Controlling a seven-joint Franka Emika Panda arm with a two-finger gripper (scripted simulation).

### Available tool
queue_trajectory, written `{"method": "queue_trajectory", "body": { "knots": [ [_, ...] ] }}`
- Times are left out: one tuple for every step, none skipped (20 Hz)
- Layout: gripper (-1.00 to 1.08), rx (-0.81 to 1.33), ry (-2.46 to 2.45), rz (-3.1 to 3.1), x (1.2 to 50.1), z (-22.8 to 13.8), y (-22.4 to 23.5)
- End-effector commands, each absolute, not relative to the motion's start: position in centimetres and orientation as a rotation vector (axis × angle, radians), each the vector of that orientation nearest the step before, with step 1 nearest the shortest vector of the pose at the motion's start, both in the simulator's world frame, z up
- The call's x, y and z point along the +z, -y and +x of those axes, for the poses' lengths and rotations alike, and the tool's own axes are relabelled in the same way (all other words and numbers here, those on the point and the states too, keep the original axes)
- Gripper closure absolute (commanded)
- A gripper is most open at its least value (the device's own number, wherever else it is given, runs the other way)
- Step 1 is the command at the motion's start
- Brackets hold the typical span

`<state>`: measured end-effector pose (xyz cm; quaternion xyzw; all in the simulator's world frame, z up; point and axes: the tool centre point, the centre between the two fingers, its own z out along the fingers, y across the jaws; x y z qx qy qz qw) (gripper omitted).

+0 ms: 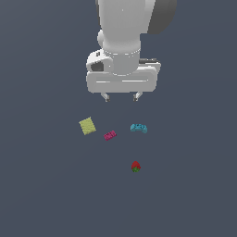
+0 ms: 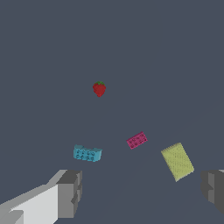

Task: Pick up a designated object from a clutter of objects.

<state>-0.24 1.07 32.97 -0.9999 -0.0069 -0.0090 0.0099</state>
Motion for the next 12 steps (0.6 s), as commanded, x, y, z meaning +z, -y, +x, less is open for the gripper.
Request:
{"method": "queue_trajectory", "body": {
  "knots": [
    [-0.92,-0.028,0.022,-3.122,32.97,-0.24,-1.07],
    [-0.92,-0.026,0.023,-3.122,32.95,-0.24,-1.09],
    [-0.92,-0.023,0.027,-3.123,32.89,-0.25,-1.1],
    [-0.92,-0.016,0.033,-3.125,32.79,-0.26,-1.14],
    [-0.92,-0.007,0.041,-3.127,32.65,-0.28,-1.19],
    [-0.92,0.004,0.052,-3.131,32.47,-0.3,-1.24],
    [-0.92,0.015,0.062,-3.133,32.3,-0.31,-1.29],
    [-0.92,0.022,0.07,-3.135,32.17,-0.33,-1.32],
    [-0.92,0.027,0.075,-3.137,32.07,-0.34,-1.33],
    [-0.92,0.029,0.077,-3.137,32.02,-0.34,-1.33],
    [-0.92,0.029,0.077,-3.137,32.01,-0.33,-1.35],
    [-0.92,0.027,0.074,-3.136,32.09,-0.34,-1.33]
  ]
}}
